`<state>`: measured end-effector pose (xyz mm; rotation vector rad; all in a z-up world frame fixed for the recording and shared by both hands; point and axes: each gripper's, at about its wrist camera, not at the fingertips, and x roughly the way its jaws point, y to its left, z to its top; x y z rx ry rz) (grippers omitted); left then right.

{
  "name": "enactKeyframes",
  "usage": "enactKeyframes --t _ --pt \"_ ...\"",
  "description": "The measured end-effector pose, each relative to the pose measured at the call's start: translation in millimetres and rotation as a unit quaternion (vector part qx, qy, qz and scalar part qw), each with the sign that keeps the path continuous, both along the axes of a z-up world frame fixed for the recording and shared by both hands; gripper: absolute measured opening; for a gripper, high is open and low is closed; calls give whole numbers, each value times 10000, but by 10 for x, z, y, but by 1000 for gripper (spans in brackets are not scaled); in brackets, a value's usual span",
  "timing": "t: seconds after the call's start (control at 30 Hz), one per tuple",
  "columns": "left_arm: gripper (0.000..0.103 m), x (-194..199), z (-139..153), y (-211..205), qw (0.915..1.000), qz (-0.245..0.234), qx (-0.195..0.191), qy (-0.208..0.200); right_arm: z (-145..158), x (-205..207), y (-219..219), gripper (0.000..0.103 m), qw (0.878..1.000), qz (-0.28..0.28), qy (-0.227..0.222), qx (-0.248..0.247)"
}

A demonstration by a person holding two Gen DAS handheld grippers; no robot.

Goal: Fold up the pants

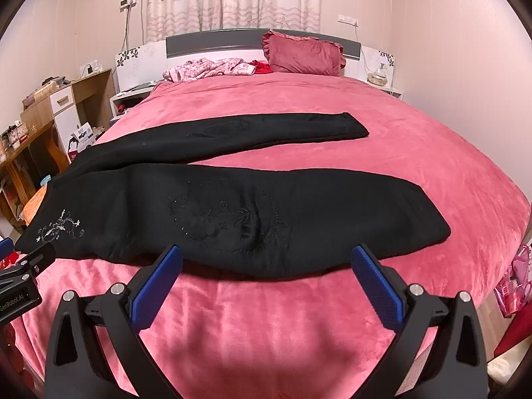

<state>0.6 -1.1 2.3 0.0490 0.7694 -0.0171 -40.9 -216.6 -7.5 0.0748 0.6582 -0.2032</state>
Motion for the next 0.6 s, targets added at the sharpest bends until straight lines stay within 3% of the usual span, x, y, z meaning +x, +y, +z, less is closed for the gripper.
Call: enactKeyframes --t 0.6 --pt "100 -21 18 -11 10000 -2 -5 -4 -8 3 7 101 10000 3 37 25"
